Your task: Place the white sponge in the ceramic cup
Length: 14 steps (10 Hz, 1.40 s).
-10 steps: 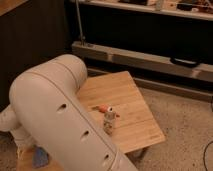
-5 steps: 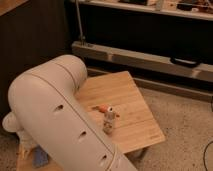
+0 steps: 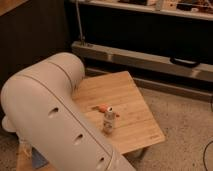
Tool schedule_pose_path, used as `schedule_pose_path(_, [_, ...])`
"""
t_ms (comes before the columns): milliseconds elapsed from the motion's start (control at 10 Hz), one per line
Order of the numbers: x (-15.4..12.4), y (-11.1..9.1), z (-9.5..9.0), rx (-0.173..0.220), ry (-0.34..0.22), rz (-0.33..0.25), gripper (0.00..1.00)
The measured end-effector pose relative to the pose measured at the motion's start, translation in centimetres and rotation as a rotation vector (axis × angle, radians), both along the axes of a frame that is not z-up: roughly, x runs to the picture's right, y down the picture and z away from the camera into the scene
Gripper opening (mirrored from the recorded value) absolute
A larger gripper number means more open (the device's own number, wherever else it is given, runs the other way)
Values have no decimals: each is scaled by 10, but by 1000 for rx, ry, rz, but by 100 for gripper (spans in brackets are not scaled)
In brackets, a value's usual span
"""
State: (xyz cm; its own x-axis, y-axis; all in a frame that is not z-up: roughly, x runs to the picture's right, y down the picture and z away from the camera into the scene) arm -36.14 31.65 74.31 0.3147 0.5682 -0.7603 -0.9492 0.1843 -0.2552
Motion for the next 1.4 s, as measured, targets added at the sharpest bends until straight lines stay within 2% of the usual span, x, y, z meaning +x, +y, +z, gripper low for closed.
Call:
schedule_pose_path(600, [-6,1,1,3,0,-13,57])
schedule_pose_path(800, [-10,-8,-6,47,-5,-16,57])
schedule_pose_path(1100, [-15,-19,-7,93,-17,-9,57])
schedule_pose_path(1400, [-19,-20,-3,105,-19,-8,57])
